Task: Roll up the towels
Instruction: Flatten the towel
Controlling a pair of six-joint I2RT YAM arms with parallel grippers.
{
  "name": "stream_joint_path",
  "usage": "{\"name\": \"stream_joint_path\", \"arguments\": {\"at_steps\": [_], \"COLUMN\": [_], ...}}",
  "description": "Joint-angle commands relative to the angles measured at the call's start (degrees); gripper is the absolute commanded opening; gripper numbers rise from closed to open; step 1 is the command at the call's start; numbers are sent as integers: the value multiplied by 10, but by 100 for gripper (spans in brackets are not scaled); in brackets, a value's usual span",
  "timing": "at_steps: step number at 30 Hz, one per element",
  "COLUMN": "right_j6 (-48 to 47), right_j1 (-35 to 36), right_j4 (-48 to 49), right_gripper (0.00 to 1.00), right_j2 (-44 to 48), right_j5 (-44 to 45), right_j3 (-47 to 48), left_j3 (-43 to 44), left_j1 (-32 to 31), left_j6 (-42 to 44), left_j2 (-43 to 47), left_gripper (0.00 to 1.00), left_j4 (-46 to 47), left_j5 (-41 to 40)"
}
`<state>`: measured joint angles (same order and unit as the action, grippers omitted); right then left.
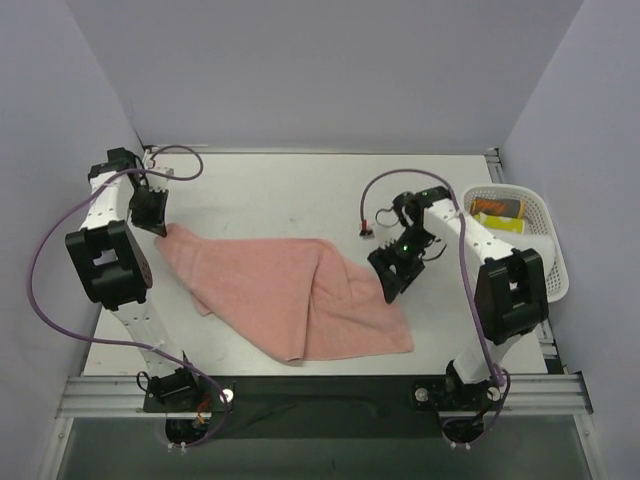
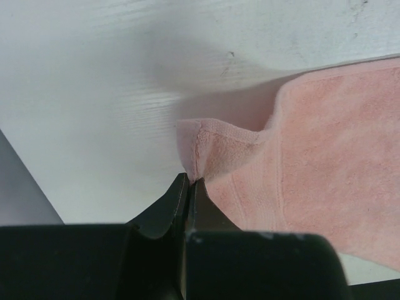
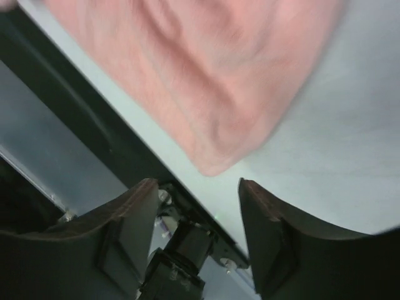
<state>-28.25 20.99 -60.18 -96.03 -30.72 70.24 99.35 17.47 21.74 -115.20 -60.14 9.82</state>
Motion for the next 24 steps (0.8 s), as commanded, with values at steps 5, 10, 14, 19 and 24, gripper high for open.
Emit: {"name": "stream_joint_path", "arguments": {"at_steps": [5,10,14,19,24], "right_j6": [86,66,70,114,147], "right_j1": [-70,-61,-50,-21,25], "right_j4": [14,-32,-1,51,106], "right_gripper": [32,40,50,50,49], "right_j2": [-169,-199,-188,-233,-286], "right_j5": [-42,-43,-31,-5,59], "right_j3": [262,227,169,235,279], "left_j3": [13,29,32,34,46], "left_j1": [-16,-16,-17,-22,-24], "left_j6": [5,1,-10,-14,-29], "left_j2": [8,8,4,-6,-17], "left_gripper": [0,0,0,0,0], "left_j4": [20,19,19,19,20], "left_j5": [-1,2,28,41,51]}}
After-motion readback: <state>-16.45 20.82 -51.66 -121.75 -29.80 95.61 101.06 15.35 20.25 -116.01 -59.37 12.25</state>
